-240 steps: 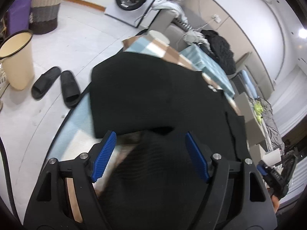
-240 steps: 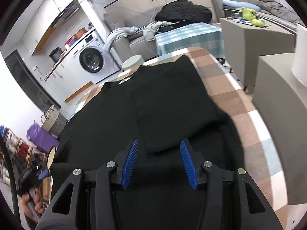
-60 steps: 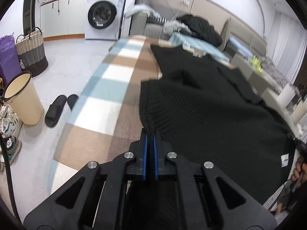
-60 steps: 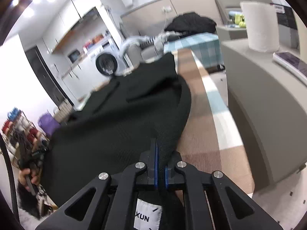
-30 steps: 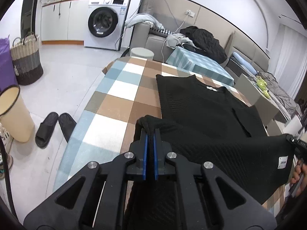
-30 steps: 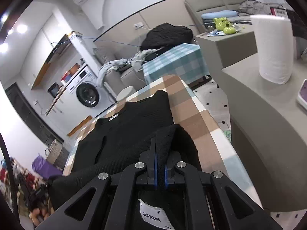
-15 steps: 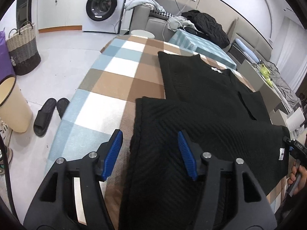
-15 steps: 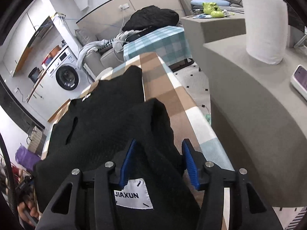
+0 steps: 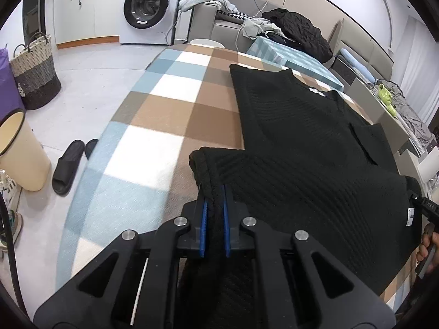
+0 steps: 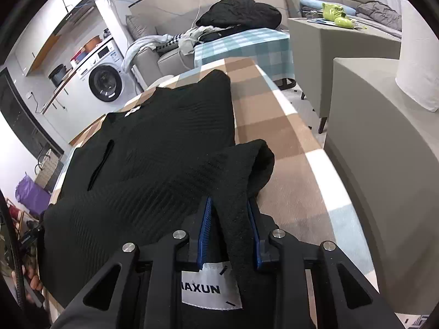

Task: Fold small clothes

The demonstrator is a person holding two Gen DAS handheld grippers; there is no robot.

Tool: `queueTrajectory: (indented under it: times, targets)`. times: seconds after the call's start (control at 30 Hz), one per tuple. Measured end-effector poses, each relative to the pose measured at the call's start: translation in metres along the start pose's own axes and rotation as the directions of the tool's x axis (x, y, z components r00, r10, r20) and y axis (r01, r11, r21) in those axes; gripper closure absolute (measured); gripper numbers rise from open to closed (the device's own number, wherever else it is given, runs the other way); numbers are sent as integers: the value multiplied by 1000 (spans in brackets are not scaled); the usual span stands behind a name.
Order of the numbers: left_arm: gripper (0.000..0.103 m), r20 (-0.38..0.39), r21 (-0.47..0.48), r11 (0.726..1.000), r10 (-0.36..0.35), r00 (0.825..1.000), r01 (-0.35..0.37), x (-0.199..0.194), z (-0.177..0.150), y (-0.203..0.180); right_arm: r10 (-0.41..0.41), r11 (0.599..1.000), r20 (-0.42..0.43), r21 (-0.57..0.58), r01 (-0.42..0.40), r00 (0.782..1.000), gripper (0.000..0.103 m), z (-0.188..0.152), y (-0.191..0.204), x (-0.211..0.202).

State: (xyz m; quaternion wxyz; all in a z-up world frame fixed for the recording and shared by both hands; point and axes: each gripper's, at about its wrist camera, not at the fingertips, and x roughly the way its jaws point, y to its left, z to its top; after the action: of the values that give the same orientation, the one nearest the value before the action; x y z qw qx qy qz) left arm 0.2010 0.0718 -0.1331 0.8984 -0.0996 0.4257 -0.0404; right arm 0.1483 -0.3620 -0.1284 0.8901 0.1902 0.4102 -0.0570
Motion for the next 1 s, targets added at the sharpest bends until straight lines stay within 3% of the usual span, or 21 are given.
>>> queueTrajectory:
  times: [0.3, 0.37, 0.43, 0.5, 0.6, 0.67, 0.9, 0.93, 0.97, 1.0]
  targets:
    - [96, 9, -27, 999, 22, 1000, -22, -29, -21, 20, 47, 999, -20, -14, -47, 999, 78, -23, 6, -17]
    - [95, 11, -37, 999, 22, 1000, -21, -33, -21, 20, 46, 999, -15, -7, -47, 999, 72, -22, 3, -20]
    - [89, 5, -35, 999, 31, 1000, -31, -38, -23, 19, 57, 998, -11, 12, -57, 998, 66, -22, -3, -26]
    - [71, 11, -39, 999, 30, 999, -29, -47, -29, 20, 65, 998, 4, 20, -65, 998, 63, -26, -8, -37]
    - [53, 21, -50, 998, 29, 999, -28, -60, -40, 24, 77, 997, 18, 20, -78, 997, 62, -39, -16, -56]
    - [52, 17, -53, 998, 31, 999, -30, -68, -49, 27, 84, 996, 19, 18, -85, 996, 62, -50, -21, -67]
    - [55, -32, -66, 998, 19, 999, -21, -75, -76, 32, 94, 995, -1, 16, -94, 996, 60, -68, -30, -74]
    - [60, -32, -64, 998, 15, 999, -17, -75, -78, 31, 94, 995, 0, 16, -94, 996, 60, -69, -30, -73]
    - [81, -28, -62, 998, 12, 1000, -14, -75, -79, 30, 93, 996, 0, 16, -93, 996, 60, -68, -29, -72]
    - [94, -26, -61, 998, 6, 1000, -7, -75, -79, 28, 94, 995, 3, 15, -94, 996, 61, -68, -29, -70]
